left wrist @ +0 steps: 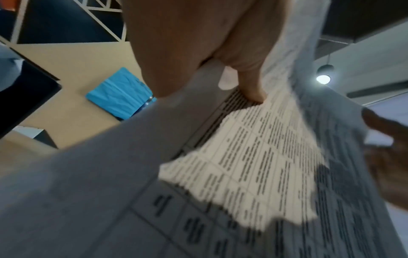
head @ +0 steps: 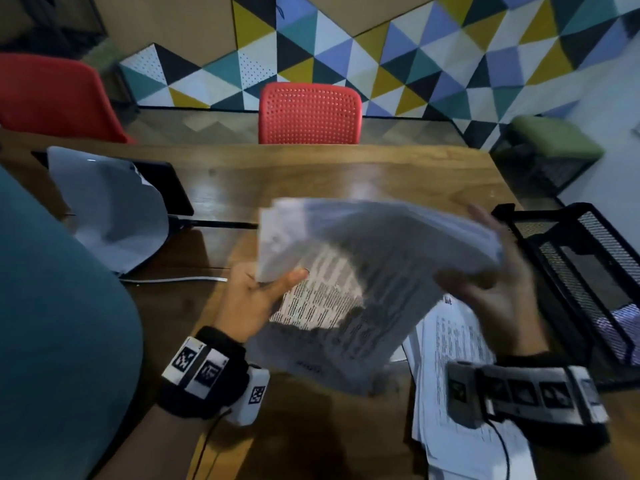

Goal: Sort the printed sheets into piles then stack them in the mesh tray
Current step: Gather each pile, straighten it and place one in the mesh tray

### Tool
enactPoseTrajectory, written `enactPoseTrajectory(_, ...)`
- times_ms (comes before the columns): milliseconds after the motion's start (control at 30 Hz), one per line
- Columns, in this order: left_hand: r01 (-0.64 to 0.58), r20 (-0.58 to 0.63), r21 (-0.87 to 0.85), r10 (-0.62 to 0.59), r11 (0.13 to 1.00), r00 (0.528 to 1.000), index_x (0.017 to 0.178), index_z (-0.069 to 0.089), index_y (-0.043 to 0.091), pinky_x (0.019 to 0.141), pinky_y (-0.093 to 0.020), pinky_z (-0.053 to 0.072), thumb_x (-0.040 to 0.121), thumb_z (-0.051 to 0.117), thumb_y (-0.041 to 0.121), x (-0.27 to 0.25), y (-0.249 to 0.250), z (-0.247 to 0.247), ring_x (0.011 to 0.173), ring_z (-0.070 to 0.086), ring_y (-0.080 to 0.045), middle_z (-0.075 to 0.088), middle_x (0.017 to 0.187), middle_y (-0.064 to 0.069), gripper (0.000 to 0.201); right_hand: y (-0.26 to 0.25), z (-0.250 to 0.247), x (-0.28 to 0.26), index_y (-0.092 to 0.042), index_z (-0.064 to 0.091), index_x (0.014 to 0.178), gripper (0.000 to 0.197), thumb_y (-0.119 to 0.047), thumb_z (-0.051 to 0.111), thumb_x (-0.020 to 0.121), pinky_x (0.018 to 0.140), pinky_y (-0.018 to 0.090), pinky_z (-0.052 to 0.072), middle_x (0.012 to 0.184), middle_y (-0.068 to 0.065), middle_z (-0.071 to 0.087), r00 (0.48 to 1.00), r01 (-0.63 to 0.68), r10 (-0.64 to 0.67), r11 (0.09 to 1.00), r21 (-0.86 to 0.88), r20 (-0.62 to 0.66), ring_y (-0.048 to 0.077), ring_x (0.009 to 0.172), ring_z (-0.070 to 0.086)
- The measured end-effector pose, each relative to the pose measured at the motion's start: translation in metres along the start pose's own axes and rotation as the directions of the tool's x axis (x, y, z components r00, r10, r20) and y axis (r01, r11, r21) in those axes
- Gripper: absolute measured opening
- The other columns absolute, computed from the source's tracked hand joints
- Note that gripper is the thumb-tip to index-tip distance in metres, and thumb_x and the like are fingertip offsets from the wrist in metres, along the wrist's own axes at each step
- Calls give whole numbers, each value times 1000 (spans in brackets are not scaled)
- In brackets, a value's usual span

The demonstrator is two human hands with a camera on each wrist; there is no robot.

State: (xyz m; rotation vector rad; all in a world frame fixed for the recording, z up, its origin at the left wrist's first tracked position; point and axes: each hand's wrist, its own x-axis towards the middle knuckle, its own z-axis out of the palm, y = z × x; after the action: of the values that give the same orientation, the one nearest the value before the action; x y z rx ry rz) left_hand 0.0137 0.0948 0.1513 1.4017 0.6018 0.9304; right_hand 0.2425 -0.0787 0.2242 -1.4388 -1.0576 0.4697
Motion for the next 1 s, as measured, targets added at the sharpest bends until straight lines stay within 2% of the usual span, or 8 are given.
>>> enactPoseTrajectory(100,4,-81,-71,-10,997,997,104,66,6,78,-14,54,80,71,-1,-6,5,9,91,71,-2,76,93,7,26,37,26,-9,-13,63,111,47,-12,83,69,82,40,57,106,1,74,980,-169,156,980,101,122,19,98,70)
enactPoseTrajectory(267,2,-245,-110,-29,994,969,97,71,18,76,-16,56,74,76,-4,-16,-7,27,92,72,-2,78,93,16,31,57,72,-24,-11,70,79,14,3,70,81,57,22,51,71,-12,73,961,-77,105,990,118,-256,6,67,66)
enactPoseTrajectory(400,62,-283,-117,-93,991,954,104,69,12,79,-28,62,73,77,-10,-14,-28,27,93,73,-6,78,94,14,38,78,77,-32,-7,70,91,14,-10,76,80,59,28,56,80,-1,73,975,-159,164,986,45,-151,13,71,68)
enactPoseTrajectory(533,146,-267,-120,-174,982,948,109,70,9,84,-27,60,72,78,-8,-4,-45,27,98,73,-9,78,99,10,41,84,80,-27,-15,69,90,14,-7,75,80,60,6,46,85,-8,69,955,-265,269,963,46,-127,-11,71,64)
enactPoseTrajectory(667,132,-287,-163,-175,978,942,109,70,3,79,-27,62,74,78,-7,-2,-41,32,91,75,-11,79,93,5,37,87,77,-18,-1,69,96,19,5,72,78,66,21,54,80,-5,74,952,-216,244,963,160,-186,5,77,69)
enactPoseTrajectory(800,170,-227,-168,-206,971,952,118,63,-2,75,-25,60,71,79,-8,-1,-56,21,101,73,-22,75,105,-10,50,103,70,-24,-6,71,100,22,0,74,79,74,35,57,95,3,75,947,-298,311,945,132,-86,19,92,71)
enactPoseTrajectory(900,305,-130,-167,-328,938,936,103,72,11,77,-27,61,73,79,-7,-6,-68,18,104,72,-25,78,103,-4,36,113,69,-30,-22,70,94,29,2,74,78,72,27,56,94,-7,75,937,-334,340,939,83,-76,12,90,70)
enactPoseTrajectory(1000,273,-191,-190,-309,943,932,105,71,10,74,-25,60,72,80,-5,-9,-69,24,97,74,-17,78,101,-1,37,109,69,-27,-19,68,93,29,5,73,78,69,22,56,89,-11,75,943,-302,315,946,116,-112,7,86,70)
